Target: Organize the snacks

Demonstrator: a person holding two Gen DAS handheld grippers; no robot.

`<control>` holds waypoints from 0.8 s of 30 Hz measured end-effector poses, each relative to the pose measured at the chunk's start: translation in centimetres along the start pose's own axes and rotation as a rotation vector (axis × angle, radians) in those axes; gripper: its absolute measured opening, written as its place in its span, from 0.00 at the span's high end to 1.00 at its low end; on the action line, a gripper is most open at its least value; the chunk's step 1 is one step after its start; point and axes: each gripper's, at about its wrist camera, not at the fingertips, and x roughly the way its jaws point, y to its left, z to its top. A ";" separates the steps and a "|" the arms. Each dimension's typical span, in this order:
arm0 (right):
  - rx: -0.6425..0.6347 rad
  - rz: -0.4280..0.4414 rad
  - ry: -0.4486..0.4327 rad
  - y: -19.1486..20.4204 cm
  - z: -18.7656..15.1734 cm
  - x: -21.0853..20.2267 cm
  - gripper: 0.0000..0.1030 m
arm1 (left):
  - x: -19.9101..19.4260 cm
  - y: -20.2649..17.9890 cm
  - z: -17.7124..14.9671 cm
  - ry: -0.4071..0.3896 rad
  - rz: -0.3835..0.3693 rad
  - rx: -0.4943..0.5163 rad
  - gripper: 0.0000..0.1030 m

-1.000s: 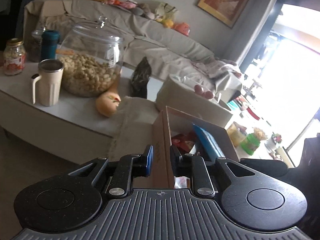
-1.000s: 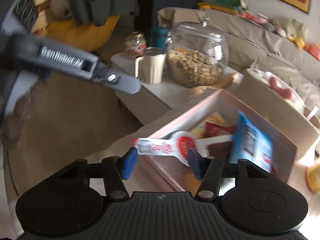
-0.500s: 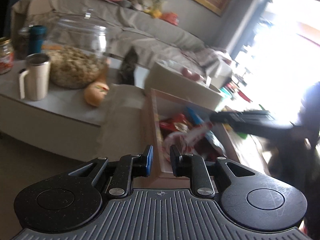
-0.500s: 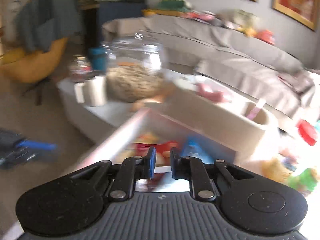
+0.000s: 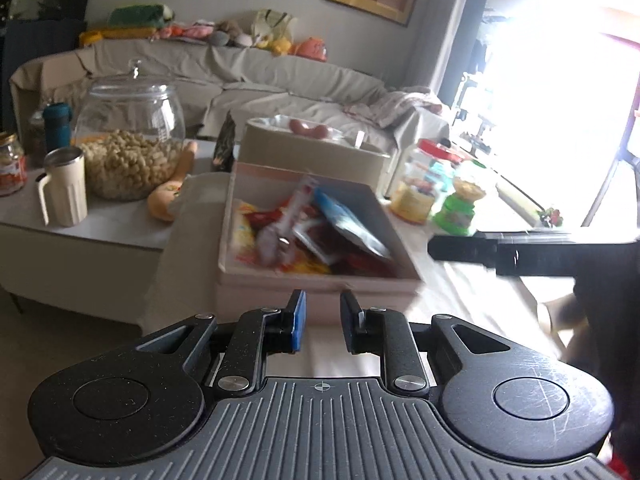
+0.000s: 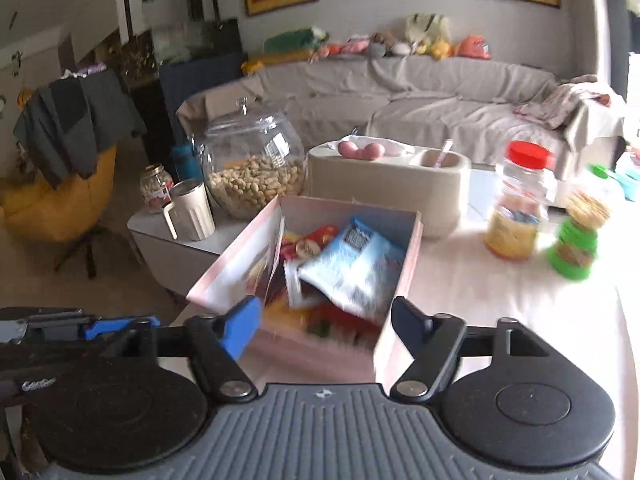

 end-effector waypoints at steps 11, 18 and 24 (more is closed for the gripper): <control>0.094 -0.099 0.005 0.5 -7.7 -7.6 0.25 | -5.3 -9.2 -5.0 -0.026 0.066 0.060 0.83; 0.079 -0.136 -0.020 0.9 -8.3 -9.6 0.23 | -6.9 -10.8 -5.4 -0.037 0.078 0.085 0.83; 0.076 -0.122 -0.006 1.2 -8.5 -9.7 0.22 | -7.2 -10.5 -5.6 -0.018 0.104 0.075 0.83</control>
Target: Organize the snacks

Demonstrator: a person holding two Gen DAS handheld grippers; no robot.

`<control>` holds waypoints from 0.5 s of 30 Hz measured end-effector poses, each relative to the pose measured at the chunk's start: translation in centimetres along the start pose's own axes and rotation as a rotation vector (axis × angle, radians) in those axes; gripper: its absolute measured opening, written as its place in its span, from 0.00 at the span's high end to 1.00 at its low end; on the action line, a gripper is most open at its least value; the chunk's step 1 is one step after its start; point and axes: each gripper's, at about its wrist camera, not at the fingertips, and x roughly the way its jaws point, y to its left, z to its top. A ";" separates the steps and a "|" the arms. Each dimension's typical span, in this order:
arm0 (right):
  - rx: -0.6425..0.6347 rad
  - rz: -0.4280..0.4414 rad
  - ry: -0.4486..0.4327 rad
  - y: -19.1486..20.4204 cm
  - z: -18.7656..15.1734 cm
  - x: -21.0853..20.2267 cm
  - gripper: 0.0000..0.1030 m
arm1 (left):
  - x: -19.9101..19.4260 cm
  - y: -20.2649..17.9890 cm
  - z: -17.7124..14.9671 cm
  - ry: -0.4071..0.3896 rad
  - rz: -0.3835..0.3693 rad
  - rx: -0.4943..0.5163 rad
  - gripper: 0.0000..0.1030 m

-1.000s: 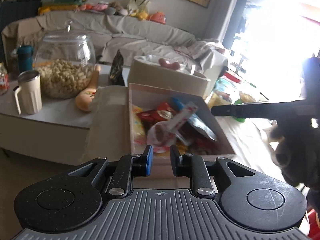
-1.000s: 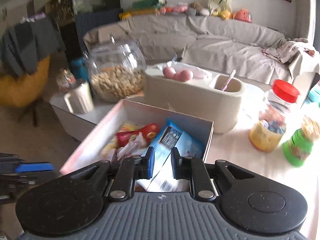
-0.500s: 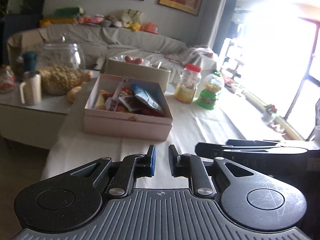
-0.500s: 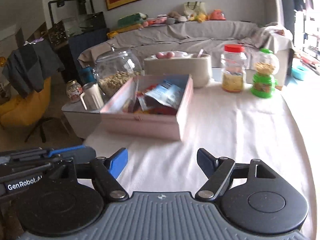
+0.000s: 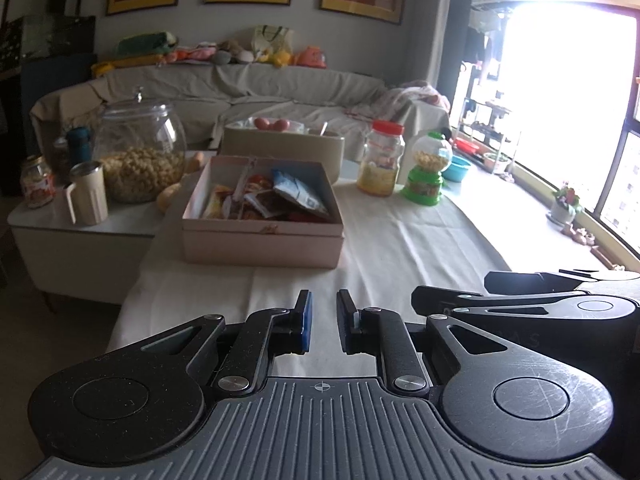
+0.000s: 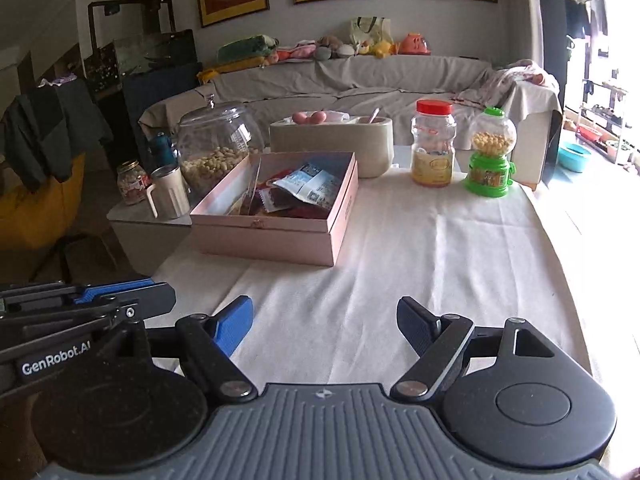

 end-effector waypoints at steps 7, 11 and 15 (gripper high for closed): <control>-0.007 0.004 0.017 0.2 -0.2 0.3 0.22 | 0.1 0.2 -0.3 0.020 -0.005 -0.002 0.84; -0.004 0.005 0.025 0.1 -0.3 0.5 0.22 | 0.2 0.2 -0.3 0.023 -0.003 -0.007 0.84; -0.005 0.009 0.028 0.1 -0.4 0.5 0.22 | 0.2 0.2 -0.3 0.024 -0.002 -0.007 0.84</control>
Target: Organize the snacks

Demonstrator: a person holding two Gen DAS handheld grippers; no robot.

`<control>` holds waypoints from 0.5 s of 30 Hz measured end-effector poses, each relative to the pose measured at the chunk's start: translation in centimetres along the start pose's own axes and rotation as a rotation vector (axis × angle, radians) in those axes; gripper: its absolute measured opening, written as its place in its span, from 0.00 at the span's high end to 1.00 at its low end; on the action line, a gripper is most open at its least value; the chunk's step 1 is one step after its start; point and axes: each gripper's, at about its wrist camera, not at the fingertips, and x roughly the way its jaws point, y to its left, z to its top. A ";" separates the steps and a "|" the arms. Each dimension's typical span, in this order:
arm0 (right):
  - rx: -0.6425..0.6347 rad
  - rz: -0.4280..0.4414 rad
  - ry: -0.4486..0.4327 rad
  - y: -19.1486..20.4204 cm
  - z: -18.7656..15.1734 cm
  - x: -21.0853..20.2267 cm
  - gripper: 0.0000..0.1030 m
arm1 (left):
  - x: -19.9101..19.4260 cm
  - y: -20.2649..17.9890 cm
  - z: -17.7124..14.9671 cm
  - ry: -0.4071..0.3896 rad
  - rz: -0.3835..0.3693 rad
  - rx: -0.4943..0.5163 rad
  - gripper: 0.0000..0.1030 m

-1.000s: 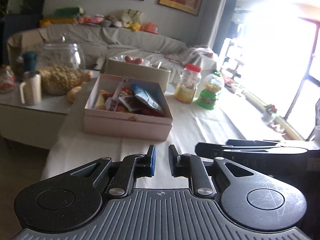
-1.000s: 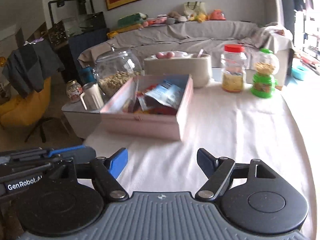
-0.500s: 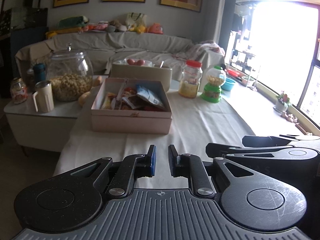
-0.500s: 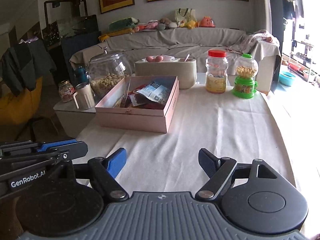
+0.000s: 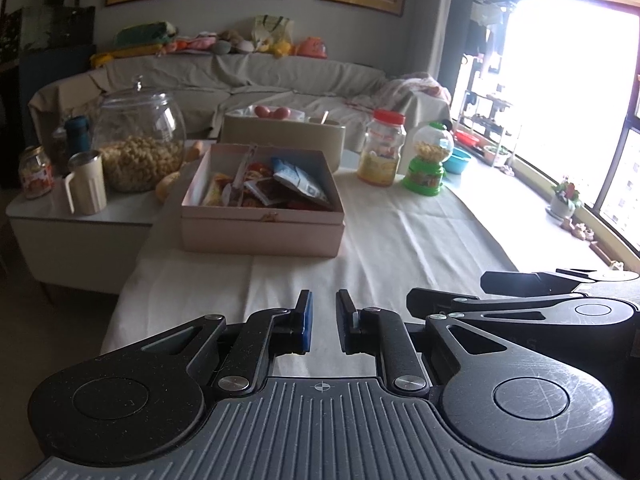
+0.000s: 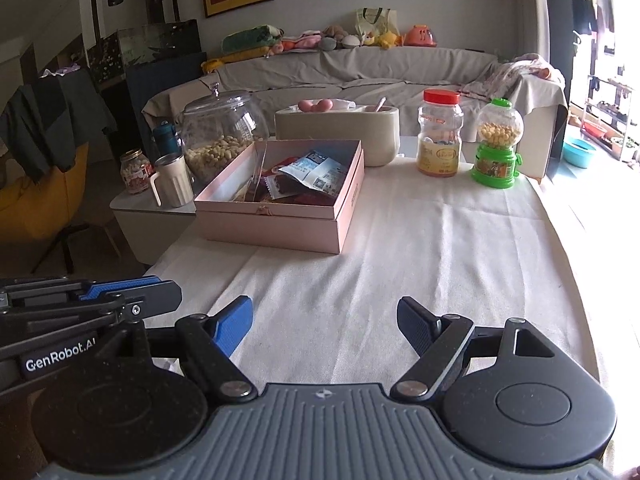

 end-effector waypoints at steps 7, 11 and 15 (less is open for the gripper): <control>0.008 0.000 0.003 -0.1 -0.1 0.2 0.22 | 0.1 0.0 -0.1 0.004 0.000 -0.002 0.84; 0.009 0.002 0.004 -0.1 -0.1 0.2 0.22 | 0.3 0.0 -0.2 0.011 -0.005 -0.003 0.84; 0.010 0.003 0.004 -0.1 -0.2 0.2 0.22 | 0.3 -0.1 -0.2 0.011 -0.011 0.003 0.84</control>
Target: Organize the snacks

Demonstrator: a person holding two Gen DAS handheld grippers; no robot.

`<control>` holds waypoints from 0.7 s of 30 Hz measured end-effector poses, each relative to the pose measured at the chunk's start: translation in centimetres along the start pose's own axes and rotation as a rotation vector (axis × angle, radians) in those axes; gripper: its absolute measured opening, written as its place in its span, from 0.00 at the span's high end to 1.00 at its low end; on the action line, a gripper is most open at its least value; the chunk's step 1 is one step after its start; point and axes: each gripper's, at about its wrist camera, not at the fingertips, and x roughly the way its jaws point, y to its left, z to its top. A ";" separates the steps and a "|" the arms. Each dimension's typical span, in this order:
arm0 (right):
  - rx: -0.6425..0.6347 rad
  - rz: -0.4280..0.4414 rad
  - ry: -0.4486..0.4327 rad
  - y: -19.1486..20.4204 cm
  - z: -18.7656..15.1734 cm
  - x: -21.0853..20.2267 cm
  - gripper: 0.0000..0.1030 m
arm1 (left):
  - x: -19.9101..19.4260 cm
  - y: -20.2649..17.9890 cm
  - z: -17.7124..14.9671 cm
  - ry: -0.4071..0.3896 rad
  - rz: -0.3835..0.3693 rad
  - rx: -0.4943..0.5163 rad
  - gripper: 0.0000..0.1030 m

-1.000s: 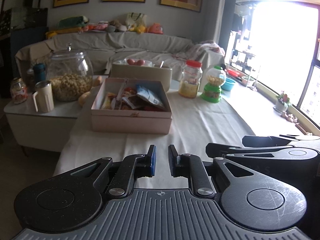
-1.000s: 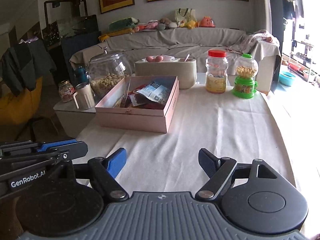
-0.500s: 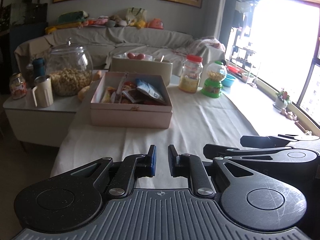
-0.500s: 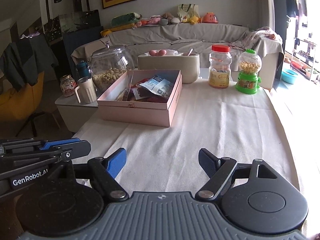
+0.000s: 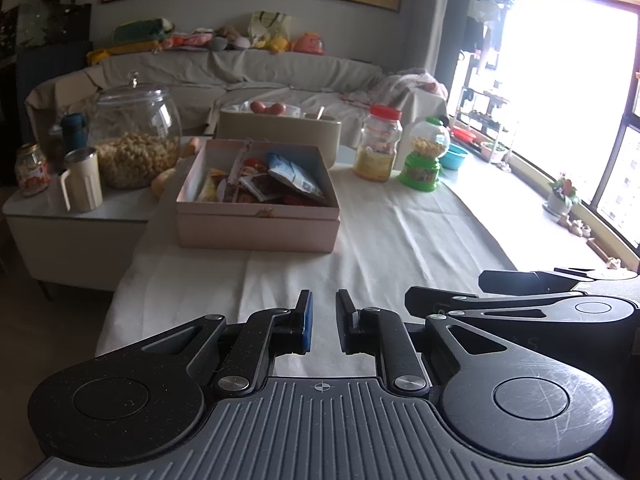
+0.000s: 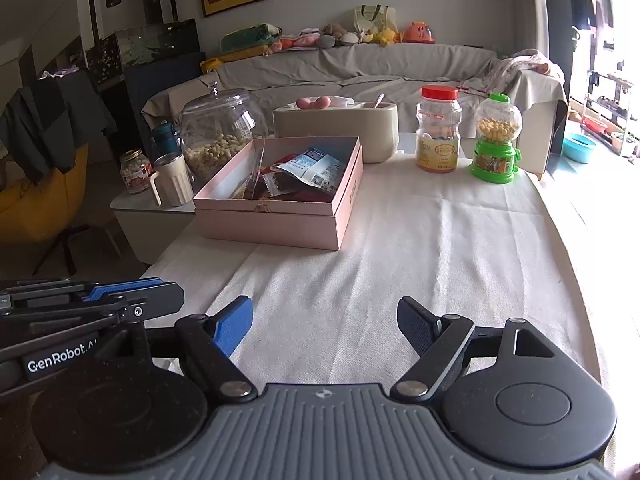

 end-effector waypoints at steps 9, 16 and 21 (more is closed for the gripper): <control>0.002 0.000 -0.001 -0.1 0.0 0.0 0.22 | 0.1 -0.1 0.0 0.002 -0.002 0.005 0.84; 0.004 0.000 0.000 -0.1 0.0 0.0 0.22 | 0.2 -0.2 0.0 0.003 -0.003 0.009 0.84; 0.012 0.002 0.003 -0.1 -0.1 0.0 0.22 | 0.2 -0.2 0.0 -0.003 0.002 0.010 0.84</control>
